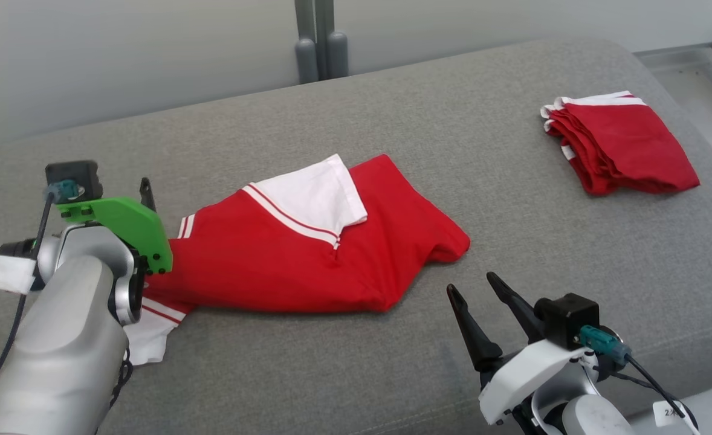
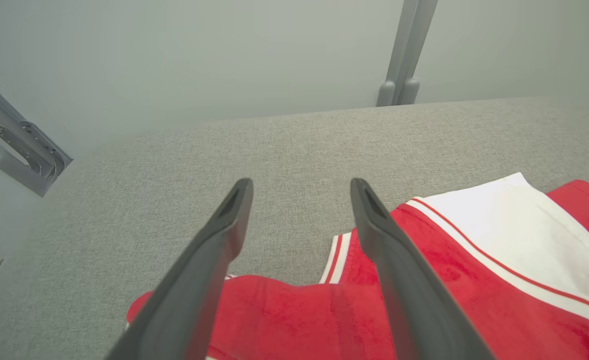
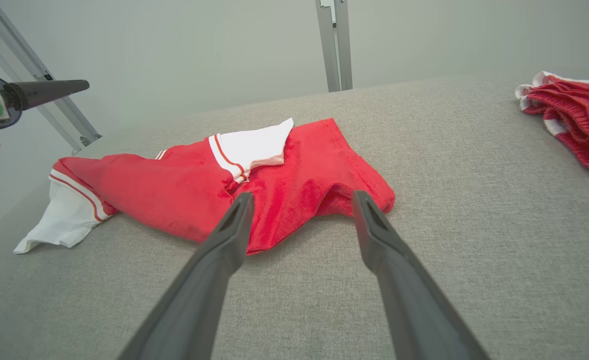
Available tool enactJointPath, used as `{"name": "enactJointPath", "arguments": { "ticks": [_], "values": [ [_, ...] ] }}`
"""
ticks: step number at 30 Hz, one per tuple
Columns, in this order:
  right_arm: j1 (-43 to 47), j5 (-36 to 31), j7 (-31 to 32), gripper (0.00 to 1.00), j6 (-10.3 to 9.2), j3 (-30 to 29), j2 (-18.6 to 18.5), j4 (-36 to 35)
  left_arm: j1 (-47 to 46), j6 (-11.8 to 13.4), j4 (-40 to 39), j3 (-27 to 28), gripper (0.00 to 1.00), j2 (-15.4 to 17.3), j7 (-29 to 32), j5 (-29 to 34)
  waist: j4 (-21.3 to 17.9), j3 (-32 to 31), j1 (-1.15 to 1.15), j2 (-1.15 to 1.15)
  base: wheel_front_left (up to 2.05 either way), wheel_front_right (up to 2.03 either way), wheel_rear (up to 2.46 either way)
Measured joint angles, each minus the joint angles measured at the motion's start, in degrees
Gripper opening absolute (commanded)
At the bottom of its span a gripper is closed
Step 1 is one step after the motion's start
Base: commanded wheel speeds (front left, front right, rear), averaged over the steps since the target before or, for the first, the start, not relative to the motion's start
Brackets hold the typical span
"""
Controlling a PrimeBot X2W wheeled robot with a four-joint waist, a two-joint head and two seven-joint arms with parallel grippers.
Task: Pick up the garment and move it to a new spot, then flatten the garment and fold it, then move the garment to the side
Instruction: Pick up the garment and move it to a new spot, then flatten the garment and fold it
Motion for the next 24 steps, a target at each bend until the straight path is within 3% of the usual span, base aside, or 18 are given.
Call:
{"name": "enactJointPath", "arguments": {
  "ticks": [12,20,24],
  "values": [
    [-1.3,0.54,-1.86,1.0,0.01,-0.67,-0.05,0.23,-7.67,-4.55,1.75,-7.4,1.0,0.91,16.67,3.56,-6.77,5.12,0.0,0.0,0.0,0.0,0.0],
    [-2.64,1.75,-3.49,1.0,0.0,0.59,-0.04,1.09,-10.04,-5.26,2.47,-8.95,1.0,0.35,20.37,3.63,-10.03,8.87,0.0,0.0,0.0,0.0,0.0],
    [-3.91,2.59,-4.34,1.0,0.01,1.97,-0.03,1.65,-12.16,-4.69,3.28,-10.34,1.0,2.07,21.51,5.31,-11.69,10.9,0.0,0.0,0.0,0.0,0.0]
  ]
}}
